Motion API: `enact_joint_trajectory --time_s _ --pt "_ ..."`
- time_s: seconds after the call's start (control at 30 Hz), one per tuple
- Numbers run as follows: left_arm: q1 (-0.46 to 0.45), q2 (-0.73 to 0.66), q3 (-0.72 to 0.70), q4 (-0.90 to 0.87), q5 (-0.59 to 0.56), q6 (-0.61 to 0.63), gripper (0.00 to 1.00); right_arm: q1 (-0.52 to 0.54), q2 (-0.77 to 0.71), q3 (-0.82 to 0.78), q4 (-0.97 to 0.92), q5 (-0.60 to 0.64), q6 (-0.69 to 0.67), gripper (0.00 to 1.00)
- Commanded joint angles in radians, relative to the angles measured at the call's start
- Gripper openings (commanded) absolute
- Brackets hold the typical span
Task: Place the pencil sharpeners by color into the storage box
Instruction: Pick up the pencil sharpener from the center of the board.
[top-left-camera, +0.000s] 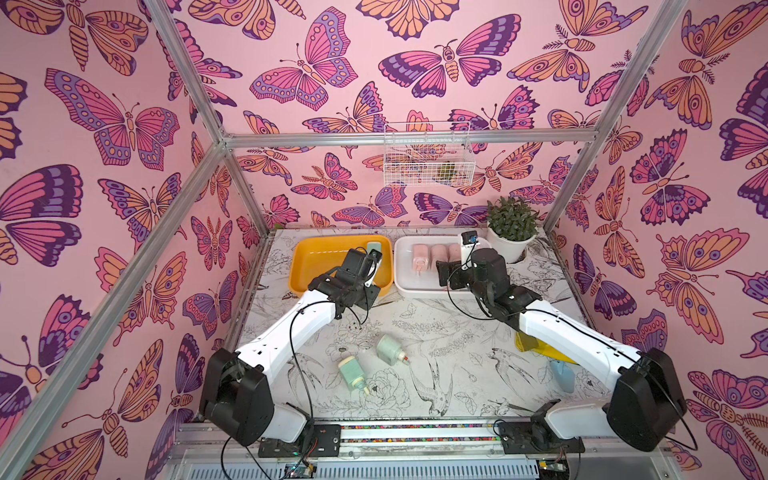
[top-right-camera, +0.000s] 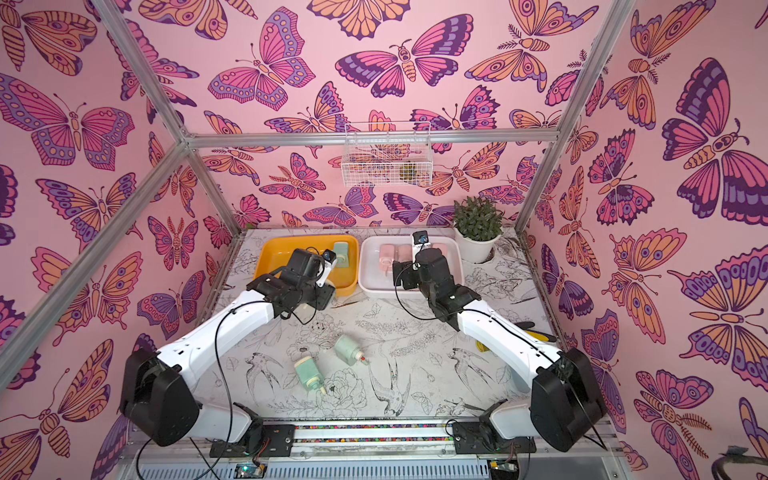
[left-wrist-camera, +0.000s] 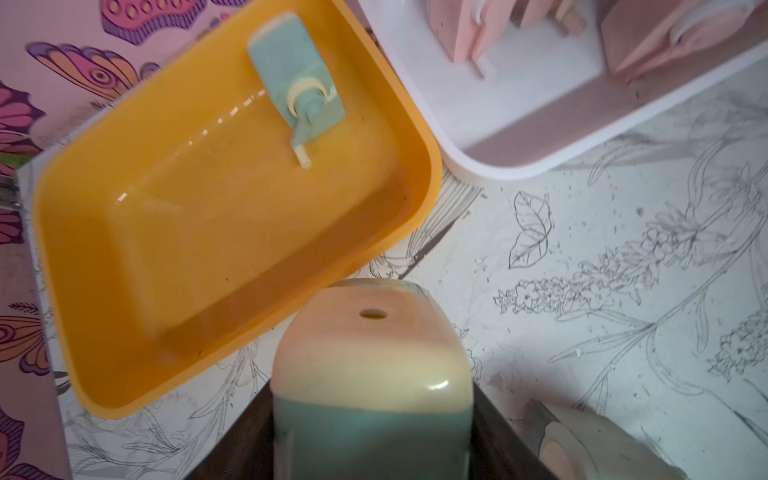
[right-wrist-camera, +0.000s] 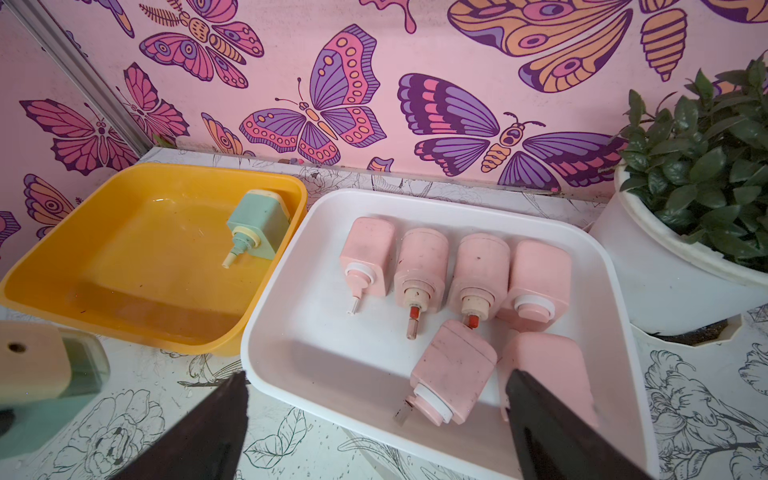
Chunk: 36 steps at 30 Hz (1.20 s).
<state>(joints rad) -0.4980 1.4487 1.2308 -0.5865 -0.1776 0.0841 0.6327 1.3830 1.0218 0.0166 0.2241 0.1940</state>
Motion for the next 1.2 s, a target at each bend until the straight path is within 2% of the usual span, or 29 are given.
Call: enact_joint_trajectory --time_s 0.0,0.2,0.4,0.57,0.73,0.93,1.17 --pt "0.013 0.037 0.086 -0.065 -0.075 -0.050 0.00 0.005 -0.004 0.024 0.021 0.037 0.034 0.99" --pt "0.041 0.154 0.214 -0.067 -0.164 -0.084 0.00 0.003 -0.014 0.016 0.017 0.059 0.049 0.99" --pt "0.110 0.326 0.364 -0.076 -0.178 -0.097 0.00 0.004 -0.038 -0.011 0.051 0.078 0.049 0.99" --pt "0.152 0.439 0.476 -0.072 -0.093 -0.088 0.00 0.004 -0.057 -0.023 0.041 0.099 0.041 0.99" --pt "0.188 0.544 0.578 -0.066 -0.103 -0.072 0.00 0.003 -0.081 -0.041 0.025 0.122 0.042 0.99" --pt "0.252 0.673 0.704 -0.066 -0.017 -0.071 0.00 0.005 -0.105 -0.060 0.021 0.147 0.038 0.99" --pt "0.268 0.762 0.794 -0.076 0.015 -0.075 0.00 0.004 -0.122 -0.078 0.022 0.160 0.036 0.99"
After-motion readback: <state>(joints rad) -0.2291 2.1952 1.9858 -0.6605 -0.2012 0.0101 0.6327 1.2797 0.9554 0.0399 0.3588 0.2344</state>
